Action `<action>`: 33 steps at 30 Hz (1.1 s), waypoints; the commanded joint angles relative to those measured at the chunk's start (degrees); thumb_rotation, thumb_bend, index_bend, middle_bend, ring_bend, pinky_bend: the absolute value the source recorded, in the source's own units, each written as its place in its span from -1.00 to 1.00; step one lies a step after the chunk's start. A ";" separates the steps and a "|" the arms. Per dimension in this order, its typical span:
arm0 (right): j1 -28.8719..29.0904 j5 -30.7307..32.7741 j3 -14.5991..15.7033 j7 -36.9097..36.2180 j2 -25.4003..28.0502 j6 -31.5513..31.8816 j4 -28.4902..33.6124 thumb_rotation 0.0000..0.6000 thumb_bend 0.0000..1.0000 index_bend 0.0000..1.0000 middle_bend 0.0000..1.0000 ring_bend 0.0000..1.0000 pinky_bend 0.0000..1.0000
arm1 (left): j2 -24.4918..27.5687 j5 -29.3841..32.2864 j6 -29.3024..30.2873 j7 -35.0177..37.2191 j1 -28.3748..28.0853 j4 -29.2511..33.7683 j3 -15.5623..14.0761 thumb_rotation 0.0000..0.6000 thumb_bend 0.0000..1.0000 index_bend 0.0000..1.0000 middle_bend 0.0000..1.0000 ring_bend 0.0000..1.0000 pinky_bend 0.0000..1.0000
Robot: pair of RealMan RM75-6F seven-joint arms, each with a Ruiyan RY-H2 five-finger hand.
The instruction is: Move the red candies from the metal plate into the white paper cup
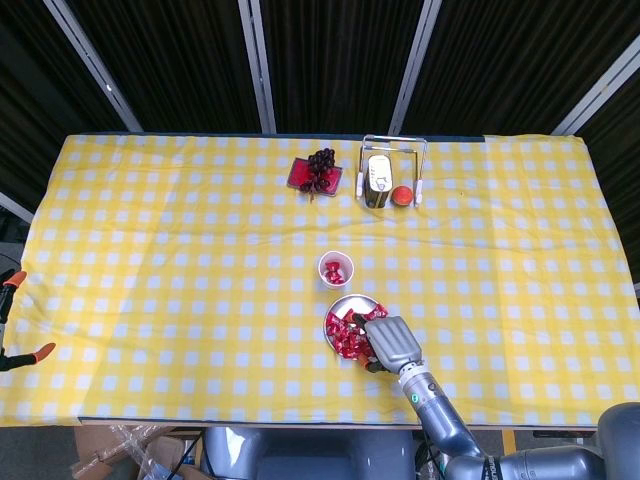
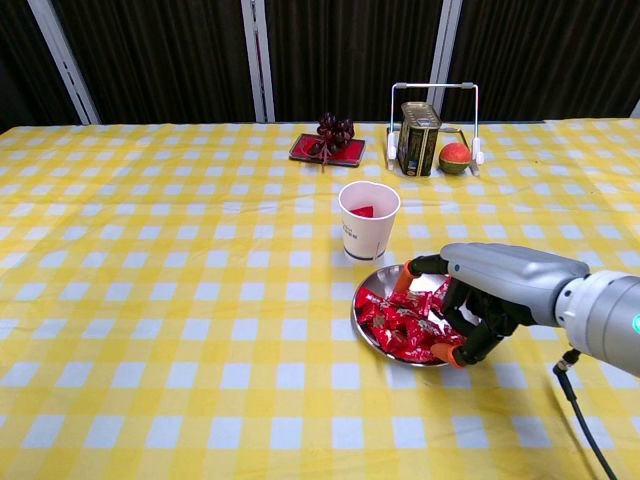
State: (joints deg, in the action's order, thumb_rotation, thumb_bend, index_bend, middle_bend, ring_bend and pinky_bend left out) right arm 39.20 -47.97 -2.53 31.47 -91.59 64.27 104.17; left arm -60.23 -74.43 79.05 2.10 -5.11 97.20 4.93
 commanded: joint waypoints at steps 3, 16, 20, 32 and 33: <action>0.45 1.06 -1.08 -0.92 -1.36 -1.84 -2.56 1.00 -0.19 -0.52 0.63 0.92 1.00 | 0.05 0.24 -0.17 -0.13 -0.06 0.06 0.06 1.00 -0.98 -1.00 -1.00 -1.00 -1.00; 1.05 2.29 -2.72 -2.93 -2.58 -5.00 -6.95 1.00 -0.19 -0.52 0.63 0.92 1.00 | 0.04 1.04 -0.62 -0.41 -0.24 0.22 0.29 1.00 -0.96 -1.00 -1.00 -1.00 -1.00; 0.99 2.03 -2.90 -3.93 -2.92 -5.83 -8.02 1.00 -0.19 -0.43 0.63 0.92 1.00 | 0.02 1.24 -0.69 -0.66 -0.29 0.28 0.35 1.00 -0.96 -1.00 -1.00 -1.00 -1.00; 0.45 0.84 -3.28 -5.77 -2.93 -6.30 -8.73 1.00 0.05 0.18 0.63 0.92 1.00 | 0.05 1.24 -0.65 -0.69 -0.26 0.36 0.34 1.00 -0.96 -1.00 -1.00 -1.00 -1.00; 0.41 0.64 -3.35 -5.85 -2.80 -6.21 -8.54 1.00 0.06 0.18 0.63 0.92 1.00 | 0.06 1.27 -0.65 -0.69 -0.25 0.37 0.34 1.00 -0.96 -1.00 -1.00 -1.00 -1.00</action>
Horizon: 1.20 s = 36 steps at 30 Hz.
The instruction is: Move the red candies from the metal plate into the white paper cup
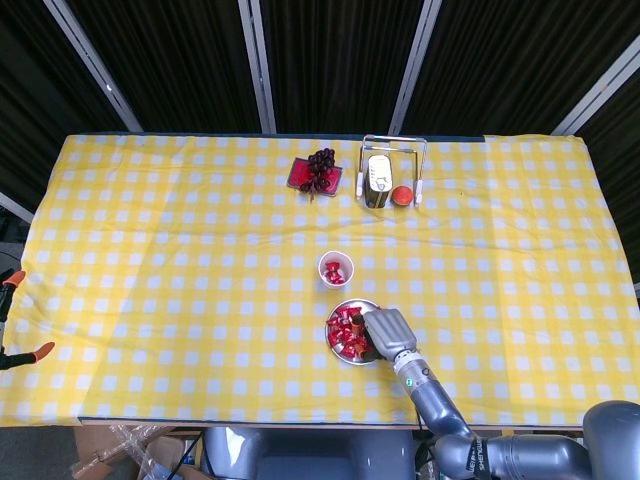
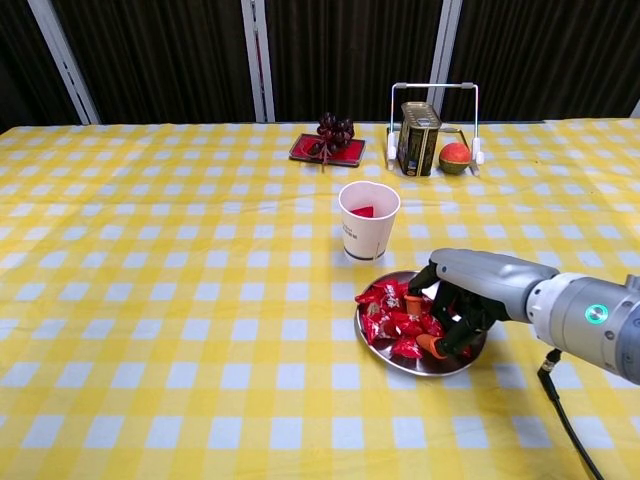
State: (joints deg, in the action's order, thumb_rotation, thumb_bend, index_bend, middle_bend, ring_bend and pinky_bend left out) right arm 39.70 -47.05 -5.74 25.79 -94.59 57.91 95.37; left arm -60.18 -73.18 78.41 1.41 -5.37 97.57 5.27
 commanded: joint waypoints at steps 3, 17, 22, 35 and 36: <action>-0.20 -0.79 -0.30 -0.27 0.60 0.49 0.90 1.00 0.11 0.19 0.63 0.92 1.00 | -0.02 0.03 0.07 0.04 0.03 -0.03 0.03 1.00 -0.96 -1.00 -1.00 -1.00 -1.00; -0.27 -3.14 -2.77 2.17 6.10 5.04 10.01 1.00 0.12 0.19 0.63 0.92 1.00 | -0.06 -0.34 0.35 0.30 0.14 -0.04 -0.02 1.00 -0.96 -1.00 -1.00 -1.00 -1.00; 0.60 -1.66 -4.67 3.28 7.15 5.80 11.89 1.00 0.12 0.19 0.63 0.92 1.00 | 0.03 -0.47 0.34 0.47 0.14 0.01 -0.04 1.00 -0.96 -1.00 -1.00 -1.00 -1.00; 7.04 4.86 -11.80 6.34 5.09 4.43 8.01 1.00 0.12 0.19 0.63 0.92 1.00 | 0.51 0.07 -0.64 1.48 -0.04 0.14 0.03 1.00 -0.96 -1.00 -1.00 -1.00 -1.00; 7.92 5.61 -12.44 6.76 4.68 4.13 6.94 1.00 0.12 0.19 0.63 0.92 1.00 | 0.57 0.10 -0.73 1.53 -0.07 0.17 0.02 1.00 -0.96 -1.00 -1.00 -1.00 -1.00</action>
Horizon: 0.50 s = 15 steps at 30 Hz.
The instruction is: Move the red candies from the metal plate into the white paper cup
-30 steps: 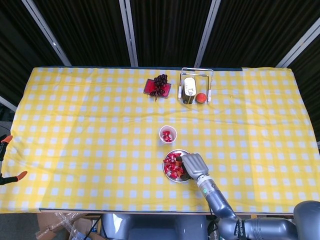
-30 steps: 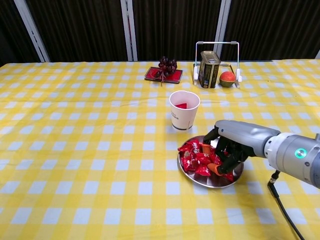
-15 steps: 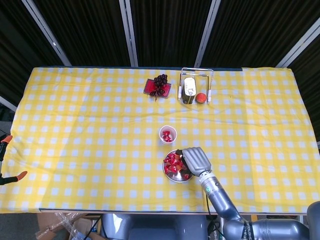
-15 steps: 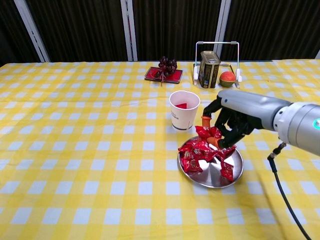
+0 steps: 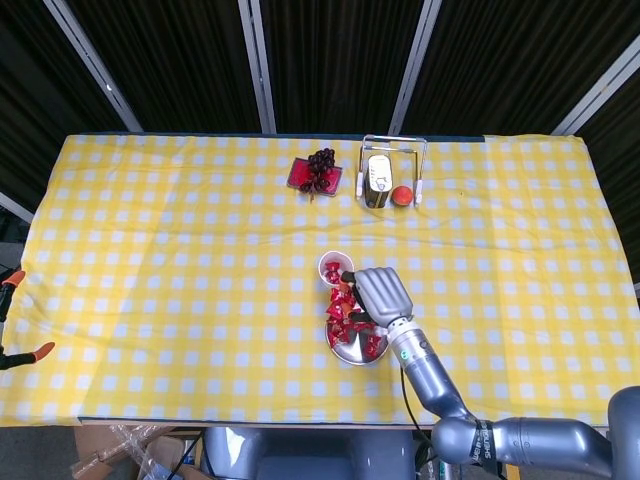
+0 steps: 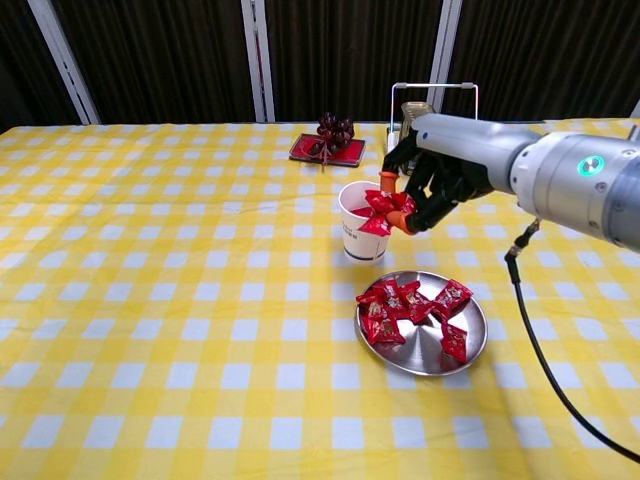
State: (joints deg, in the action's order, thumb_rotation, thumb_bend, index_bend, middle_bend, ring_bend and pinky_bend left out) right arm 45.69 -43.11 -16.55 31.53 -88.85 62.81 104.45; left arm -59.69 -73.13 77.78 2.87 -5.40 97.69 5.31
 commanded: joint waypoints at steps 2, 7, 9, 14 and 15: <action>3.27 3.03 -2.61 1.45 -1.75 -1.32 -4.05 1.00 0.12 0.19 0.63 0.92 1.00 | 0.16 0.12 -0.28 0.20 -0.08 0.06 -0.01 1.00 -0.96 -1.00 -1.00 -1.00 -1.00; 5.68 5.48 -4.14 1.03 -3.59 -2.85 -9.28 1.00 0.12 0.19 0.63 0.92 1.00 | 0.48 0.44 -1.01 0.44 -0.29 0.25 -0.04 1.00 -0.96 -1.00 -1.00 -1.00 -1.00; 6.19 5.74 -4.28 0.37 -4.25 -3.46 -11.18 1.00 0.12 0.19 0.63 0.92 1.00 | 0.56 0.44 -1.10 0.45 -0.31 0.32 -0.07 1.00 -0.96 -1.00 -1.00 -1.00 -1.00; 6.93 5.59 -3.93 -1.14 -5.67 -4.62 -15.53 1.00 0.12 0.19 0.63 0.92 1.00 | 0.64 0.54 -1.25 0.57 -0.35 0.41 -0.08 1.00 -0.96 -1.00 -1.00 -1.00 -1.00; 6.95 5.52 -3.85 -1.41 -5.83 -4.77 -15.98 1.00 0.12 0.19 0.63 0.92 1.00 | 0.66 0.57 -1.29 0.60 -0.36 0.42 -0.08 1.00 -0.96 -1.00 -1.00 -1.00 -1.00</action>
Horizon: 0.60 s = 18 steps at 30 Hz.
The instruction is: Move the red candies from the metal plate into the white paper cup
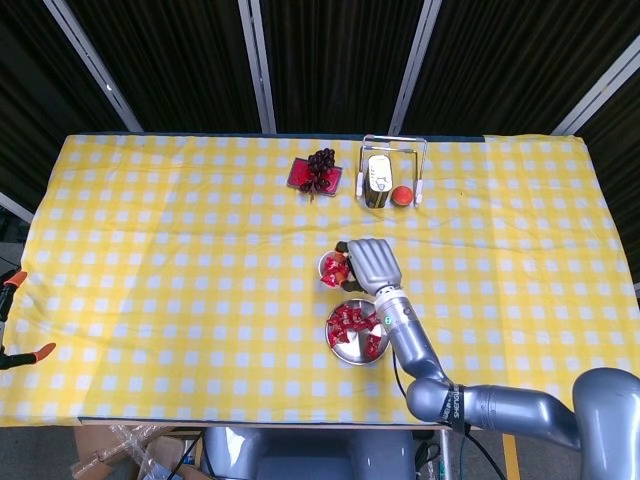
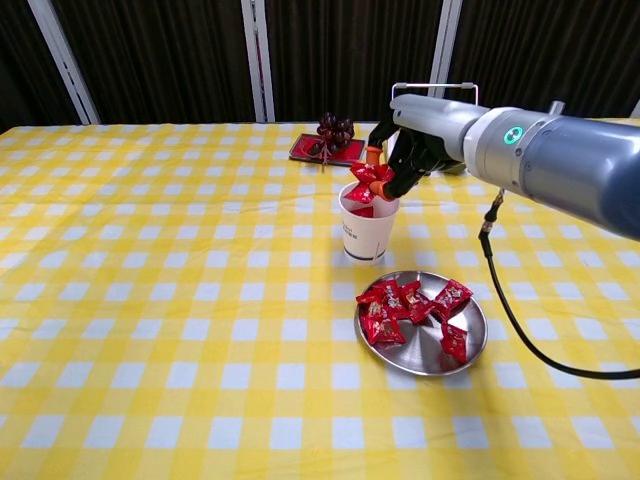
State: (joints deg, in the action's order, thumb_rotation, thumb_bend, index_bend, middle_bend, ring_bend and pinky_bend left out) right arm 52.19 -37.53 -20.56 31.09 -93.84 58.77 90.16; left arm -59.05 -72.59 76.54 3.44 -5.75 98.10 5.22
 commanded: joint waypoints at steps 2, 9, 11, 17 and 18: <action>0.44 -0.12 0.44 -1.63 -1.11 -1.18 -2.61 1.00 0.12 0.19 0.63 0.92 1.00 | 0.05 0.06 -0.11 0.07 -0.03 0.02 -0.01 1.00 -0.96 -1.00 -1.00 -1.00 -1.00; 0.20 -0.43 1.54 -3.08 -1.64 -1.95 -4.26 1.00 0.12 0.19 0.63 0.92 1.00 | 0.08 0.06 -0.15 -0.05 -0.05 0.15 -0.08 1.00 -0.96 -1.00 -1.00 -1.00 -1.00; 0.13 -0.48 1.73 -3.44 -1.72 -2.10 -4.46 1.00 0.12 0.18 0.63 0.92 1.00 | 0.11 0.11 -0.18 -0.04 -0.06 0.22 -0.09 1.00 -0.96 -1.00 -1.00 -1.00 -1.00; 0.09 -0.90 2.04 -4.13 -2.04 -1.96 -4.72 1.00 0.12 0.00 0.63 0.92 1.00 | 0.09 -0.01 -0.06 -0.10 -0.03 0.24 -0.14 1.00 -0.96 -1.00 -1.00 -1.00 -1.00; 0.09 -1.00 2.07 -4.20 -2.07 -1.92 -4.70 1.00 0.12 -0.04 0.63 0.92 1.00 | 0.09 -0.02 -0.03 -0.08 -0.02 0.24 -0.15 1.00 -0.96 -1.00 -1.00 -1.00 -1.00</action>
State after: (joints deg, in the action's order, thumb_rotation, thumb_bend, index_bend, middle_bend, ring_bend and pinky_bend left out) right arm 52.28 -38.51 -18.50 26.91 -95.89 56.83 85.46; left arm -58.96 -72.62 76.51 3.36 -5.77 98.34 5.08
